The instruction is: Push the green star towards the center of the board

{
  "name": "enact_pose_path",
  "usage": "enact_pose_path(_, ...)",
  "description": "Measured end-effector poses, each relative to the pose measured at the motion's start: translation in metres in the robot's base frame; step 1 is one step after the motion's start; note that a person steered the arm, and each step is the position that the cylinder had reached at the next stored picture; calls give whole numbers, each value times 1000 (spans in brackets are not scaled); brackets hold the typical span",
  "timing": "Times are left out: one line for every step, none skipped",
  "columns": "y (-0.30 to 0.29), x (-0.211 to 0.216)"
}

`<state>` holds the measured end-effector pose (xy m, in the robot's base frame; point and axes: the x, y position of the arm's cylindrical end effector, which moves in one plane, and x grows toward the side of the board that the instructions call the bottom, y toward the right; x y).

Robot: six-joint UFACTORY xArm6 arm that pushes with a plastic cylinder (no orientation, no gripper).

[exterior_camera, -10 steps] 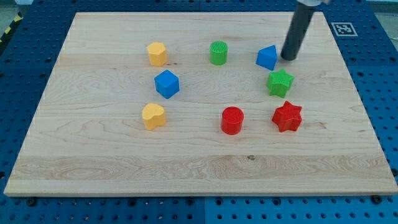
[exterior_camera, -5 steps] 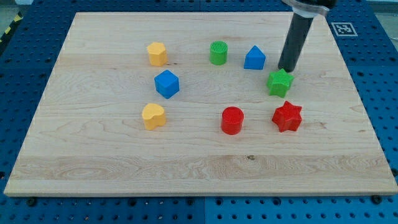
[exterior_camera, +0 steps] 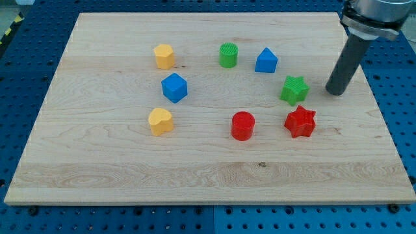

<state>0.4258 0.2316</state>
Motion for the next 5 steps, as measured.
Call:
enact_pose_path(-1, 10)
enact_pose_path(-6, 12)
enact_pose_path(-11, 12)
enact_pose_path(-30, 12)
enact_pose_path(-44, 12)
